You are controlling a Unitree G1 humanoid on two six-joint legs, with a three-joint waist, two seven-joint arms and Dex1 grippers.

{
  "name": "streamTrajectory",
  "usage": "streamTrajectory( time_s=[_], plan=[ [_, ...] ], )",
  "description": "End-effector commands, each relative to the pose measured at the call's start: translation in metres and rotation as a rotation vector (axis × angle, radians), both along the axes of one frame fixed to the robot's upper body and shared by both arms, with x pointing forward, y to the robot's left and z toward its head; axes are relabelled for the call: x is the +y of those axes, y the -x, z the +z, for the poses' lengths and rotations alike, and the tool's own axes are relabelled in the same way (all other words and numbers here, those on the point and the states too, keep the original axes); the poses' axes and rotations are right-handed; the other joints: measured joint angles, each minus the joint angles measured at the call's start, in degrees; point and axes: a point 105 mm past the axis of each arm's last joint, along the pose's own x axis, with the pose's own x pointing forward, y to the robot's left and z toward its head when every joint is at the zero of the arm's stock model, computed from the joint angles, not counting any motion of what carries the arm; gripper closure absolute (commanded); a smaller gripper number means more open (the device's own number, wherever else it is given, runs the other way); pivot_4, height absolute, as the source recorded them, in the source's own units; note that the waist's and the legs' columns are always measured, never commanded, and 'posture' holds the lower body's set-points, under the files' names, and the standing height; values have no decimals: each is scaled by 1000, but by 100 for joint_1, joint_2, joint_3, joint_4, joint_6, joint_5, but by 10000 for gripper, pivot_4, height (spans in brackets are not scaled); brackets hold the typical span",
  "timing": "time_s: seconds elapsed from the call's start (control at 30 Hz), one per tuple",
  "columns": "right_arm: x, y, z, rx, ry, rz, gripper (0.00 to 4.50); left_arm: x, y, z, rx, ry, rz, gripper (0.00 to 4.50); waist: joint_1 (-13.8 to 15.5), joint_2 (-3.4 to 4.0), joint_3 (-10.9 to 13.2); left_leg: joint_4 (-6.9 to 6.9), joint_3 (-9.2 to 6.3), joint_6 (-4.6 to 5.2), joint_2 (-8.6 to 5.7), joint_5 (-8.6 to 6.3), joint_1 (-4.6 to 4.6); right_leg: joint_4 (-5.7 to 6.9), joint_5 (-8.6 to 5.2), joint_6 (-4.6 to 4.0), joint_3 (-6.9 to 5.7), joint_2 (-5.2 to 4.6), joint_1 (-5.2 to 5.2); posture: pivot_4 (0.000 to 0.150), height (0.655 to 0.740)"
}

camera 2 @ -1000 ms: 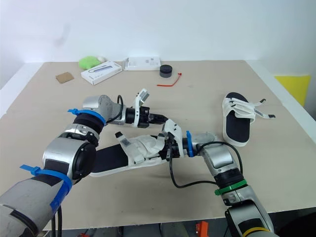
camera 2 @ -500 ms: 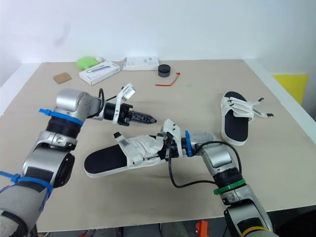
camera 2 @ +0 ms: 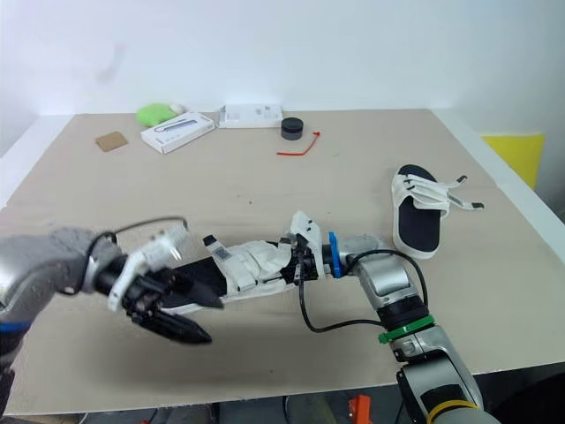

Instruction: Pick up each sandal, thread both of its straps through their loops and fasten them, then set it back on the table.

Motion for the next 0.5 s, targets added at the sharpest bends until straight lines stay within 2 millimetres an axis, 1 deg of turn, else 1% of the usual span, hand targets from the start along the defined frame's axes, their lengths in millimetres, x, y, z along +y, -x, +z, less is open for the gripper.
streamTrajectory(
  time_s=[0.03, 0.07, 0.13, 0.17, 0.23, 0.27, 0.3, 0.5],
  plan=[
    [-10, 7, -45, 135, 119, -42, 45000, -3, -6, -30, -86, -83, 43, 8519, 1, -8, 2, -1, 0, 0, 0, 0, 0, 0, 0, 0, -1, 0, 0, 1500, 7400],
    [-10, 8, -45, 136, 120, -40, 45000, -3, -13, -42, -107, -108, 78, 8519, 2, -15, 5, -1, -1, 0, 1, 0, 0, 0, 1, -2, -2, 1, -3, 1500, 7400],
    [-10, 9, -45, 137, 121, -40, 45000, -3, -34, -61, -160, -151, 189, 8519, 3, -13, 0, -1, -1, 1, 2, 0, -3, 0, 3, -5, -3, 2, -7, 1500, 7400],
    [-11, 9, -45, 138, 121, -41, 45000, -2, -43, -66, -171, -163, 235, 8519, 4, 8, -12, 0, 0, 0, 1, 0, -1, 0, 3, -5, -1, 1, -6, 1500, 7400],
    [-12, 10, -45, 138, 122, -42, 45000, 1, -56, -68, -181, -159, 296, 8519, 15, -2, -17, 0, 8, 1, 2, 0, 3, -3, 4, -5, 4, 2, -3, 1500, 7400],
    [-13, 10, -45, 137, 123, -44, 45000, 3, -59, -69, -183, -157, 309, 8519, 23, 25, -39, 0, 8, 2, 2, 1, 3, -3, 5, -6, 3, 2, -4, 1500, 7400],
    [-14, 10, -45, 137, 124, -47, 45000, 4, -62, -69, -184, -153, 315, 8519, 22, 30, -42, 2, 9, 10, 0, 6, 7, -3, 6, -5, 7, 1, 0, 1500, 7400],
    [-15, 9, -45, 134, 122, -56, 45000, 7, -64, -69, -194, -141, 308, 8519, 21, 25, -44, 2, 8, 19, -2, 12, 8, -5, 6, -6, 9, -2, -4, 1500, 7400]
  ],
)
